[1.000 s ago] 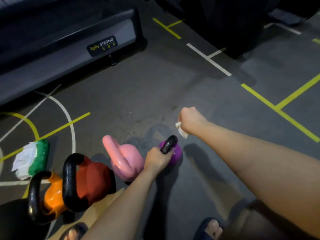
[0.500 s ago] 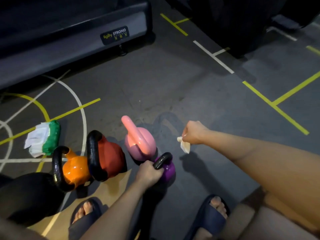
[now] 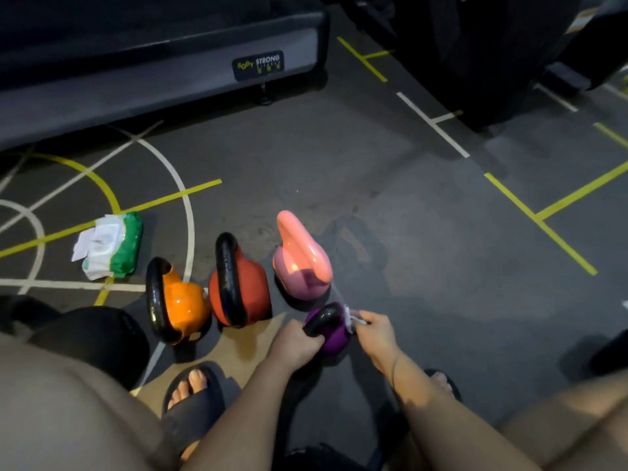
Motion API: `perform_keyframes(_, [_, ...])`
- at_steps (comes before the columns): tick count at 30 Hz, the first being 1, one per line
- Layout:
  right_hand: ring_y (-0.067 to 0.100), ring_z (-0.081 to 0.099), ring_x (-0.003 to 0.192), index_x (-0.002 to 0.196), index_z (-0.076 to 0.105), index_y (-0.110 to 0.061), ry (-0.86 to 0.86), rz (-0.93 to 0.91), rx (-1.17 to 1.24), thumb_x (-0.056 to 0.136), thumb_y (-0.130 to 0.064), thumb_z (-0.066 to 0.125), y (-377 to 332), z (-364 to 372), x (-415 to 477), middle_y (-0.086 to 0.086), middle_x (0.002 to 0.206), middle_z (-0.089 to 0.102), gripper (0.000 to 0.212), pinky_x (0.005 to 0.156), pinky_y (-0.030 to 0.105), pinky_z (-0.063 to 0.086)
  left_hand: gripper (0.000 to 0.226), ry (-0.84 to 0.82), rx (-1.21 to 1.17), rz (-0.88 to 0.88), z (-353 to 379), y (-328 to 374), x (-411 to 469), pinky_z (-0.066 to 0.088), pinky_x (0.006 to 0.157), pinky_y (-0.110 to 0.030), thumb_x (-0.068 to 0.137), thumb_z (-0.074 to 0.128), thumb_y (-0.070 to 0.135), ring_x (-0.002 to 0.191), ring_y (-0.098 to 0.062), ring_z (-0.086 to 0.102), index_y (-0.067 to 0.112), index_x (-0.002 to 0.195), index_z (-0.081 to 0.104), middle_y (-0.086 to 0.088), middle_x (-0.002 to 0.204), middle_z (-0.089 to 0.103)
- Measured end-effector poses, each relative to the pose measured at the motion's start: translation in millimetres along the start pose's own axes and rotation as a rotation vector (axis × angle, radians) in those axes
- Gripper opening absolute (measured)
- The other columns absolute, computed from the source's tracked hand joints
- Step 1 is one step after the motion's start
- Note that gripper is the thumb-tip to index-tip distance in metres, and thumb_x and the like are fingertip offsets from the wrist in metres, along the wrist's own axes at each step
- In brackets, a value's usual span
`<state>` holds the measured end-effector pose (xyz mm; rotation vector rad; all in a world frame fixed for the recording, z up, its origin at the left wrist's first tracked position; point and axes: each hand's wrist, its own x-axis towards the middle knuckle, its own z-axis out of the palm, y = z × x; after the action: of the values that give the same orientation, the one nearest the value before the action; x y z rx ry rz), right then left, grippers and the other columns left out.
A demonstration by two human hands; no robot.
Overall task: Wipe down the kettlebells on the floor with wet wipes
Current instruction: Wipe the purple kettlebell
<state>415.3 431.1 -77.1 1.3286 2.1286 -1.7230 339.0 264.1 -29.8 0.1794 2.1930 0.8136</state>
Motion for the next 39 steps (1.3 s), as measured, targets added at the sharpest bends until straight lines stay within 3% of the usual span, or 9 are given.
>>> perform_keyframes(5, [0.007,0.067,0.096,0.097,0.079,-0.029,-0.005,0.014,0.129,0.091,-0.01,0.068,-16,4,-25,-0.01,0.095,0.076,0.023,0.093,0.027,0.054,0.035,-0.014,-0.024,-0.015,2,3,-6,0.052,0.069,-0.031,0.067,0.061,0.043,0.083,-0.028,0.071,0.011,0.078,0.07,-0.012,0.082,0.074])
perform_keyframes(9, [0.001,0.07,0.094,0.104,0.079,-0.02,0.064,-0.038,0.264,0.091,-0.017,0.072,-16,4,-37,-0.008,0.097,0.076,0.015,0.083,0.016,0.054,0.04,-0.028,-0.027,-0.025,1,2,-5,0.051,0.072,-0.031,0.069,0.061,0.043,0.088,-0.029,0.071,0.009,0.086,0.071,-0.013,0.087,0.075])
perform_keyframes(14, [-0.003,0.061,0.078,0.088,0.076,-0.043,0.167,-0.146,-0.014,0.09,-0.011,0.065,-17,8,-22,-0.021,0.081,0.074,0.034,0.079,0.022,0.053,0.021,-0.044,-0.048,-0.014,9,-1,-9,0.046,0.065,-0.027,0.073,0.064,0.039,0.088,-0.028,0.071,0.018,0.077,0.064,-0.011,0.087,0.074])
perform_keyframes(17, [0.013,0.064,0.075,0.081,0.081,-0.035,0.029,-0.083,-0.038,0.09,-0.004,0.065,-11,9,-8,-0.008,0.073,0.075,0.036,0.074,0.037,0.056,0.029,-0.046,-0.037,-0.038,15,-9,-10,0.051,0.07,-0.029,0.07,0.062,0.045,0.091,-0.027,0.072,0.019,0.083,0.067,-0.01,0.089,0.075])
perform_keyframes(20, [0.014,0.066,0.079,0.078,0.079,-0.03,-0.054,-0.086,0.037,0.093,0.004,0.059,-23,-1,-5,-0.005,0.077,0.075,0.042,0.072,0.024,0.054,0.038,-0.037,-0.046,-0.051,17,-11,-3,0.05,0.069,-0.03,0.064,0.06,0.049,0.09,-0.027,0.072,0.016,0.083,0.068,-0.009,0.086,0.075])
perform_keyframes(22, [0.006,0.069,0.087,0.093,0.079,-0.023,-0.081,-0.162,0.088,0.095,0.003,0.058,-34,1,-8,-0.007,0.088,0.077,0.033,0.078,0.015,0.052,0.035,-0.022,-0.048,-0.063,13,-8,-1,0.047,0.069,-0.029,0.073,0.066,0.044,0.091,-0.028,0.071,0.013,0.09,0.071,-0.01,0.09,0.075])
perform_keyframes(26, [0.002,0.068,0.086,0.103,0.078,-0.015,-0.067,-0.33,0.084,0.094,0.007,0.055,-56,10,-17,-0.008,0.09,0.077,0.033,0.084,0.012,0.05,0.029,-0.005,-0.061,-0.019,10,3,-2,0.042,0.068,-0.026,0.083,0.068,0.034,0.1,-0.029,0.069,0.014,0.104,0.071,-0.012,0.102,0.074])
perform_keyframes(32, [0.016,0.07,0.08,0.103,0.075,-0.006,-0.043,-0.029,0.291,0.093,-0.004,0.065,-32,1,3,0.015,0.096,0.076,0.014,0.069,0.021,0.055,0.035,0.005,-0.048,-0.025,15,0,-5,0.051,0.08,-0.029,0.08,0.067,0.036,0.104,-0.031,0.068,0.019,0.111,0.069,-0.011,0.105,0.074])
perform_keyframes(39, [0.004,0.07,0.079,0.103,0.076,-0.009,-0.019,-0.086,0.245,0.095,0.006,0.054,-38,6,-15,-0.001,0.09,0.077,0.027,0.07,0.013,0.053,0.043,0.009,-0.043,-0.076,12,-1,-2,0.055,0.081,-0.032,0.073,0.064,0.044,0.101,-0.03,0.069,0.015,0.104,0.07,-0.009,0.101,0.075])
